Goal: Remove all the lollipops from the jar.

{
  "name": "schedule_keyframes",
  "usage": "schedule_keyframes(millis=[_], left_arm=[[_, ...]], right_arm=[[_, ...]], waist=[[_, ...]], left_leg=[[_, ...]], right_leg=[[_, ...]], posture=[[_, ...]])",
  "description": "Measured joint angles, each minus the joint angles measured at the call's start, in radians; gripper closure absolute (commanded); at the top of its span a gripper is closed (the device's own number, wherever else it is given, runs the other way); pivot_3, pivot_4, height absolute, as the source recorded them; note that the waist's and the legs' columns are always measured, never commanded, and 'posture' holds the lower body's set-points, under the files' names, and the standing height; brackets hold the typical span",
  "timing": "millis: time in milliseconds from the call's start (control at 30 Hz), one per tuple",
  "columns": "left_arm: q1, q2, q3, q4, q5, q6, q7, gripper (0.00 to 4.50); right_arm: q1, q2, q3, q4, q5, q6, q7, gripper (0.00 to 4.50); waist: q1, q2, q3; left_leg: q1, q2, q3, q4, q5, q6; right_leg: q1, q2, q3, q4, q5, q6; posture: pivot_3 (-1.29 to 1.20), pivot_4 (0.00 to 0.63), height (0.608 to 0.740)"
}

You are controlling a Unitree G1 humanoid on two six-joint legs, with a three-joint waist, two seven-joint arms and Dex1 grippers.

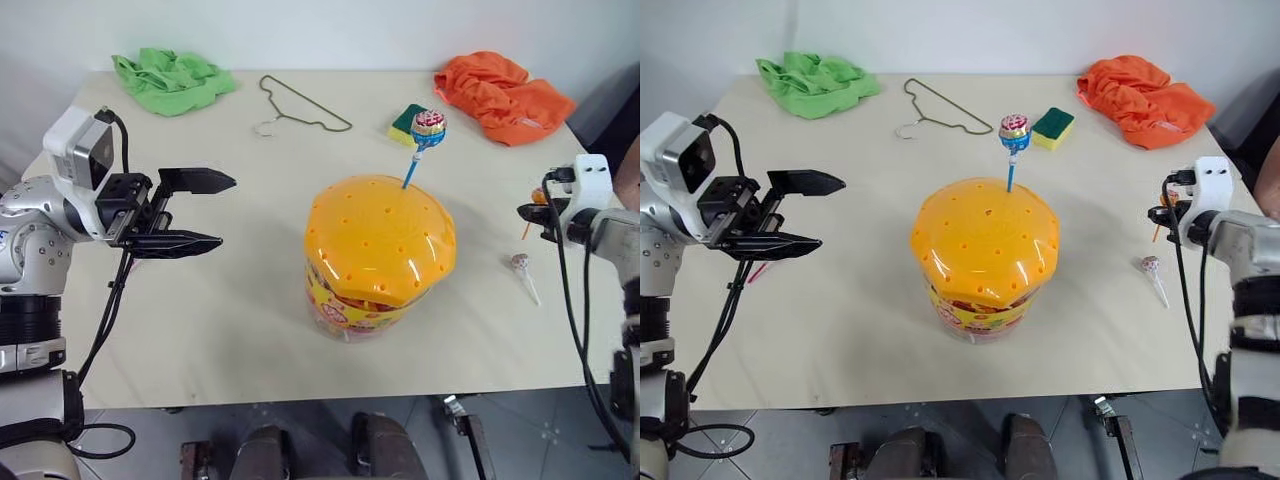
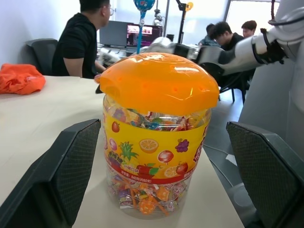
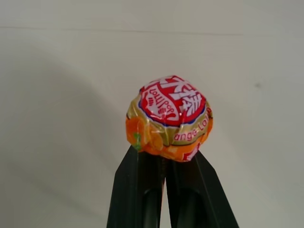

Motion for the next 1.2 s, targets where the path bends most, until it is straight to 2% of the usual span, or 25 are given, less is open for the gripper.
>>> schedule_keyframes(millis=[100,200,400,567,767,900,1033,1200], left_arm=[[0.020,0.002,0.013,-0.017,-0.002,0.008,0.000,0.00],[0.034,0.003,0.026,-0.040,-0.004,0.015,0.001,0.00],[0.056,0.003,0.045,-0.068,-0.005,0.024,0.001,0.00],[0.054,0.000,0.046,-0.073,-0.005,0.026,0.001,0.00],[0.013,-0.016,0.030,-0.056,-0.001,0.025,0.001,0.00],[-0.028,-0.035,0.007,-0.016,0.014,0.016,0.000,0.00],[-0.043,-0.041,-0.003,0.018,0.029,0.006,0.000,0.00],[-0.067,-0.051,-0.012,0.048,0.036,-0.011,-0.001,0.00]], right_arm=[[-0.048,0.034,0.001,0.115,-0.052,-0.052,0.000,4.47],[-0.083,0.048,0.000,0.184,-0.094,-0.082,0.005,3.75],[-0.073,0.048,-0.006,0.153,-0.122,-0.071,0.077,1.70],[0.071,-0.038,-0.078,-0.210,-0.071,0.044,0.173,0.05],[0.251,-0.120,-0.241,-0.705,0.099,0.233,0.246,0.02],[0.274,-0.140,-0.379,-0.995,0.297,0.362,0.294,0.02],[0.274,-0.141,-0.466,-1.170,0.462,0.418,0.307,0.02],[0.232,-0.133,-0.434,-1.271,0.643,0.482,0.295,0.02]], waist=[[0.001,0.000,0.000],[0.002,0.000,0.000],[0.001,0.001,0.000],[0.010,0.001,0.000],[0.011,0.001,0.000],[0.013,0.001,0.000],[0.013,0.000,0.000],[0.019,0.000,0.000]], left_leg=[[0.000,0.000,0.000,-0.001,0.000,0.000],[0.000,0.000,-0.001,0.000,0.000,0.000],[0.000,0.000,-0.001,0.000,0.000,0.000],[-0.001,0.000,-0.002,0.001,0.000,0.000],[-0.002,0.000,-0.002,0.002,0.000,0.000],[-0.001,0.000,-0.002,0.003,0.000,0.000],[-0.002,0.000,-0.002,0.003,0.000,0.000],[-0.001,0.000,-0.002,0.004,0.000,0.000]], right_leg=[[0.000,0.000,0.000,0.000,0.000,0.000],[0.000,-0.001,0.000,0.000,0.000,0.000],[0.000,-0.001,0.000,0.000,0.000,0.000],[0.000,-0.001,-0.001,0.000,0.000,0.000],[0.000,0.000,-0.001,0.000,0.000,0.000],[0.000,0.000,-0.001,0.001,0.000,0.000],[0.000,0.000,-0.001,0.001,0.000,0.000],[0.001,0.000,0.000,0.001,0.000,0.000]], posture=[[0.00,0.150,0.740],[0.00,0.150,0.740],[0.00,0.150,0.740],[0.00,0.150,0.740],[0.00,0.150,0.740],[0.00,0.150,0.740],[0.00,0.150,0.740],[0.00,0.150,0.740]])
